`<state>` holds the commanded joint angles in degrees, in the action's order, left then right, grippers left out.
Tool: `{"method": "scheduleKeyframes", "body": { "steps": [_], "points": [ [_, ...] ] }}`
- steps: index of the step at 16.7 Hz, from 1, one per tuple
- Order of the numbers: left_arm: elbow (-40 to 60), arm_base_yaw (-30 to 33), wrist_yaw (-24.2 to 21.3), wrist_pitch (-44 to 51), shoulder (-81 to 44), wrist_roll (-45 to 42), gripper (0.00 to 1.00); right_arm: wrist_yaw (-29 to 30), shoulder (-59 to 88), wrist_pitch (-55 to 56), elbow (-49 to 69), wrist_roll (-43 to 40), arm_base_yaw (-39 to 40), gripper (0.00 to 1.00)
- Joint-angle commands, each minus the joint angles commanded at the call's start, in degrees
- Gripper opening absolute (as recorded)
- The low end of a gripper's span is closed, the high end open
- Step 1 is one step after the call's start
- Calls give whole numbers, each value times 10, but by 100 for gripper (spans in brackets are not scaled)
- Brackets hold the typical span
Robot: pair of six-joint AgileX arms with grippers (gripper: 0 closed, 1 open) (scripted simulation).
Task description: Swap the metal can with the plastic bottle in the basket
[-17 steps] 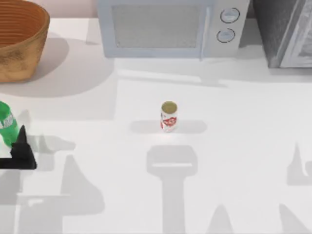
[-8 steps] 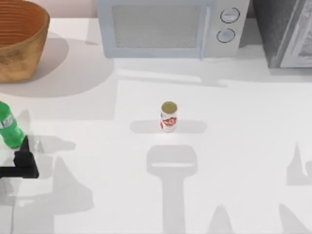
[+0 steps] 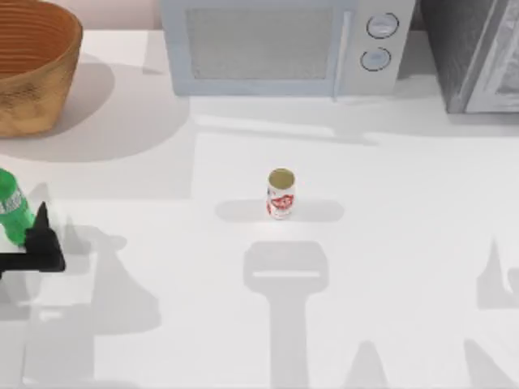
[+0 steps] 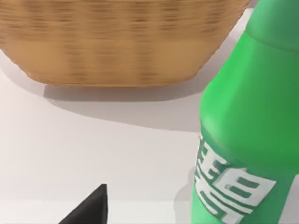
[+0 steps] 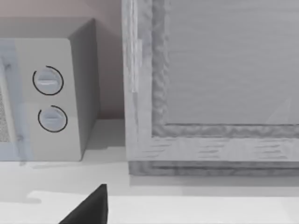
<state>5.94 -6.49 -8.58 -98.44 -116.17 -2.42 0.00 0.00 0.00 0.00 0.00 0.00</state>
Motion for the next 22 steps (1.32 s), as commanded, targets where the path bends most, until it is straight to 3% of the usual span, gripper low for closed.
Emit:
{"method": "scheduleKeyframes", "body": {
  "steps": [16,22],
  "points": [
    [85,16,15,62,-21,3,100,0,0,0,0,0,0,100],
    [85,16,15,62,-21,3,55,0,0,0,0,0,0,100]
  ]
}}
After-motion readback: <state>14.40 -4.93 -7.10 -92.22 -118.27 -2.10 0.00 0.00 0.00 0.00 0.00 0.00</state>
